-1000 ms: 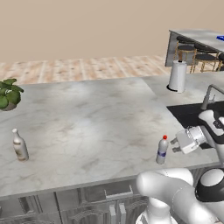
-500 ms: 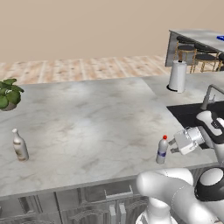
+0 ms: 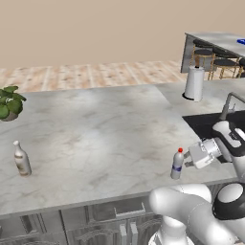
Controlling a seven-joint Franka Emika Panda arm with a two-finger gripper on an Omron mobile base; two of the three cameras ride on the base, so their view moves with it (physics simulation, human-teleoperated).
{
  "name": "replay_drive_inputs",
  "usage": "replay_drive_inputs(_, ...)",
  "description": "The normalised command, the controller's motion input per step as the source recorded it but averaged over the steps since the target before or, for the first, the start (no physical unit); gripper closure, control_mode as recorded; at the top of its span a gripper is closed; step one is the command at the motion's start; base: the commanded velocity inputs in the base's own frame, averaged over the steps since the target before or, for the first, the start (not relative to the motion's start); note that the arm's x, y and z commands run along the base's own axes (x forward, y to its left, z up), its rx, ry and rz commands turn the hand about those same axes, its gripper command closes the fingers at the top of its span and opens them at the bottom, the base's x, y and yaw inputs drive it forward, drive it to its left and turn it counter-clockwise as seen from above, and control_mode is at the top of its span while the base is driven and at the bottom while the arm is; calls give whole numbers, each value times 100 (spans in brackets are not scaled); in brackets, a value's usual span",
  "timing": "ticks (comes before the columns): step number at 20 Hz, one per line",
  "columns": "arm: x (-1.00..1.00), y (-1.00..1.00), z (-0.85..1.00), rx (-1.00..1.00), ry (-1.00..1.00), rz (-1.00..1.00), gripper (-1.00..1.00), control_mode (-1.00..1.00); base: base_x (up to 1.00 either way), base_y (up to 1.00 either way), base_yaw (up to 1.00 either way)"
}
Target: Place the drinks on the dining counter in a tight cluster.
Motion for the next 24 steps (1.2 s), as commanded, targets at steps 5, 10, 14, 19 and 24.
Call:
replay_drive_inputs(5, 0, 16, 0, 0, 0, 0, -100, -100, 0, 0, 0)
replay_drive_inputs(10, 0, 14, 0, 0, 0, 0, -100, -100, 0, 0, 0)
replay_drive_inputs(14, 0, 12, 0, 0, 0, 0, -100, -100, 0, 0, 0)
replay_drive_inputs(19, 0, 3, 0, 0, 0, 0, -100, -100, 0, 0, 0)
replay_drive_inputs(24, 0, 5, 0, 0, 0, 0, -100, -100, 0, 0, 0)
